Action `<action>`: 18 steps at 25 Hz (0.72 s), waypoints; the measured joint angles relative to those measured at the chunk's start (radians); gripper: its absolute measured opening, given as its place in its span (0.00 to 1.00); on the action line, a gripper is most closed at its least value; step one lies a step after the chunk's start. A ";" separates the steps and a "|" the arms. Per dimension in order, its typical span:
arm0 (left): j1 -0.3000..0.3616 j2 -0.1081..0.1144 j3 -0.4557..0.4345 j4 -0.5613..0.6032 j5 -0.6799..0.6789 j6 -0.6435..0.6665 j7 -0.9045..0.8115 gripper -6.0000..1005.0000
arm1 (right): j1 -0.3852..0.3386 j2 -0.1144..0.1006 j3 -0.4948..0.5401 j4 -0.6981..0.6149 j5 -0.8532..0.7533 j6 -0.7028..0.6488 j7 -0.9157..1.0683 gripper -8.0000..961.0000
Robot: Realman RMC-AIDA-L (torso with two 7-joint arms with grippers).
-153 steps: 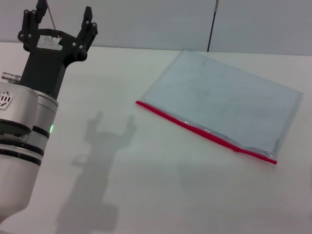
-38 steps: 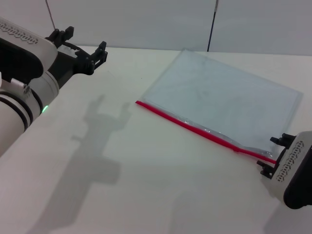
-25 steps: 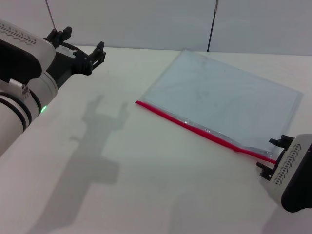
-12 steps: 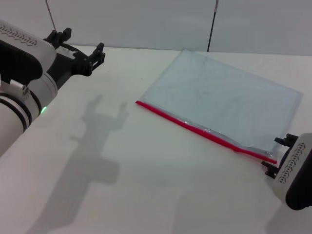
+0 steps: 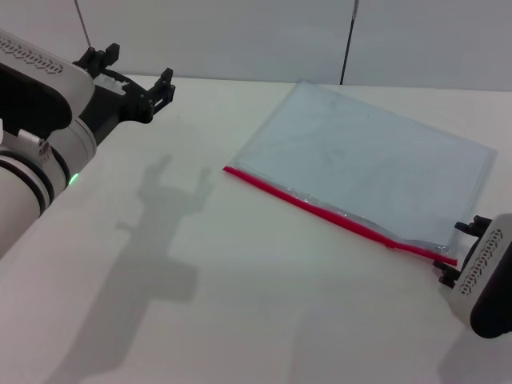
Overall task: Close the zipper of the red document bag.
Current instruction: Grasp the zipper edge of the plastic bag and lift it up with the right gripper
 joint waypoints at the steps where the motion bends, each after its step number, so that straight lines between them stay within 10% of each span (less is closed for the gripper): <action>1: 0.000 0.000 0.000 0.001 0.000 0.000 0.000 0.81 | 0.001 0.000 0.000 0.001 0.000 0.000 0.000 0.66; 18: -0.001 0.000 0.001 0.002 0.001 -0.001 0.000 0.81 | 0.029 0.001 -0.008 0.029 0.000 0.000 0.003 0.66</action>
